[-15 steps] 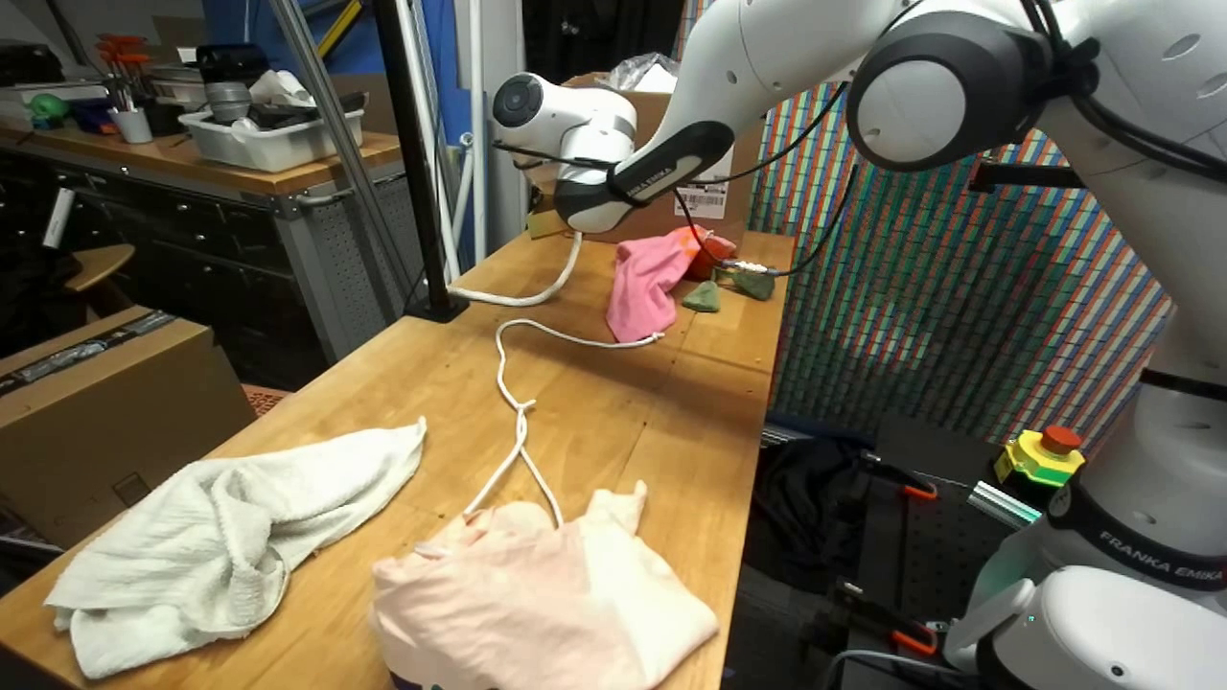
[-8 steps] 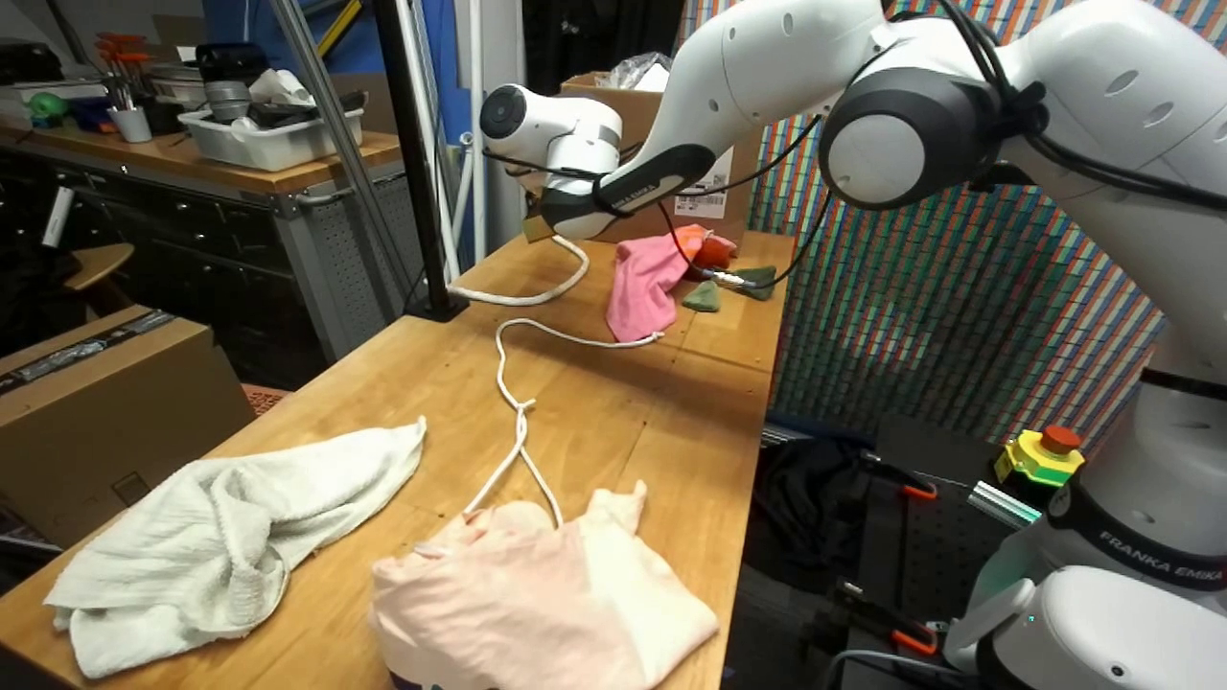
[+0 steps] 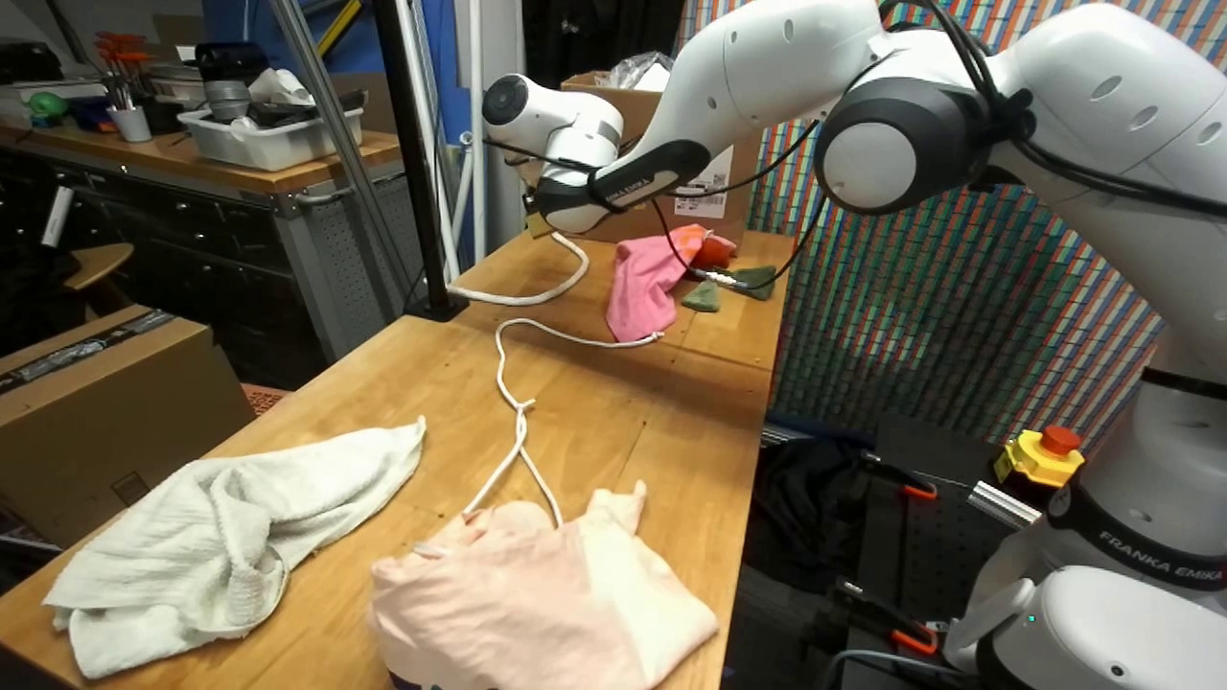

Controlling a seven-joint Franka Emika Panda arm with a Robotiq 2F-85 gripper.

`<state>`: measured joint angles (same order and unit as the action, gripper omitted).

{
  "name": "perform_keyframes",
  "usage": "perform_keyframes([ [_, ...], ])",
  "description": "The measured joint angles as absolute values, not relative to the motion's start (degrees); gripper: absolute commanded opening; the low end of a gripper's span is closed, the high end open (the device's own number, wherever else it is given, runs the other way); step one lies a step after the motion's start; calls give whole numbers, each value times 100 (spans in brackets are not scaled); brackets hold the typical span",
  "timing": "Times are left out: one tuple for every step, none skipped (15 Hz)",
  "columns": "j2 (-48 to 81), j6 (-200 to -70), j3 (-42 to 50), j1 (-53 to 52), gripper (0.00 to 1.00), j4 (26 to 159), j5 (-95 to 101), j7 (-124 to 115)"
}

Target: Spread and clothes on the table

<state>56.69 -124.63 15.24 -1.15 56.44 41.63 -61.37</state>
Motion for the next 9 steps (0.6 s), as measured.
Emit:
perform_keyframes([
  [5625, -12468, 1431, -93, 100, 5664, 3986, -5831],
  [5551, -12468, 1336, -79, 100, 5707, 3803, -5512],
  [5459, -12468, 1251, -79, 100, 5778, 3627, -5218],
  [5338, -12467, 1169, -83, 100, 5881, 3440, -4909],
  [5198, -12466, 1093, -93, 100, 6012, 3248, -4608],
  [5047, -12466, 1026, -103, 100, 6164, 3057, -4319],
  [4880, -12462, 967, -120, 100, 6342, 2846, -4018],
  [4709, -12446, 910, -129, 100, 6532, 2640, -3720],
  [4551, -12398, 857, -133, 100, 6710, 2452, -3434],
])
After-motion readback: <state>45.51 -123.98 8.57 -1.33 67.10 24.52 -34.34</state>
